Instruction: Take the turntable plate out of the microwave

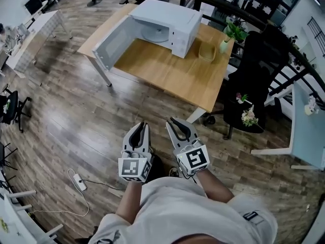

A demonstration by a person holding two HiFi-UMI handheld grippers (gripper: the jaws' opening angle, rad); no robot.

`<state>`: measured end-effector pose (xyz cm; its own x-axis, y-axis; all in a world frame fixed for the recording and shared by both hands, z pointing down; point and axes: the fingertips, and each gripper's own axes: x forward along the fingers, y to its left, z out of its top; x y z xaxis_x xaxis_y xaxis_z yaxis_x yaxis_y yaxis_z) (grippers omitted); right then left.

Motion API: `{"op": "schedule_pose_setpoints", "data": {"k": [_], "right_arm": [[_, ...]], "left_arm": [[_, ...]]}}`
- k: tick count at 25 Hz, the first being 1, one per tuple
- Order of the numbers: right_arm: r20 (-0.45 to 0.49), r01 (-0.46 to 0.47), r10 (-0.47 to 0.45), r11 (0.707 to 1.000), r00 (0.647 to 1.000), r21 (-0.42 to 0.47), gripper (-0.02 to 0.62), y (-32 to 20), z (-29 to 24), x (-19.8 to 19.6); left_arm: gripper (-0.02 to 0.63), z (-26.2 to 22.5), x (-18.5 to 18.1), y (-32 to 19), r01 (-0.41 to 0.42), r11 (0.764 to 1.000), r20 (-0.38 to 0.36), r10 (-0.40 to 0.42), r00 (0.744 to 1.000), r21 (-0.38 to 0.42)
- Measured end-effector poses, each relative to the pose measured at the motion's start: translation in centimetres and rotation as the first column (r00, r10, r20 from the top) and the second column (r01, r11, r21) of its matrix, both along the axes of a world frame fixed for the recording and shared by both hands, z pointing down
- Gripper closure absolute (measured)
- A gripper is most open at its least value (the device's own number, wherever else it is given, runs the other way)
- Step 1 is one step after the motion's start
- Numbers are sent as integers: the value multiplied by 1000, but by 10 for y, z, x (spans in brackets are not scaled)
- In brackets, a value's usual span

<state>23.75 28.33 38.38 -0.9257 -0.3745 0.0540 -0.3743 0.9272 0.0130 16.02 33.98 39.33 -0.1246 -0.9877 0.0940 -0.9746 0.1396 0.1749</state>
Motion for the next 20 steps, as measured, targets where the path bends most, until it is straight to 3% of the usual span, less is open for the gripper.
{"op": "schedule_pose_setpoints", "data": {"k": [11,20], "right_arm": [[-60,-88,87,996,994,-20,540,-59,0,-102],[-122,-145,141,989,983,-24,541,-81,17,-139]], "left_arm": [[551,-13,-109,-68,-97,994,-32,99,995,45],[551,2,-160,-81,-125,991,-73,128,989,39]]}}
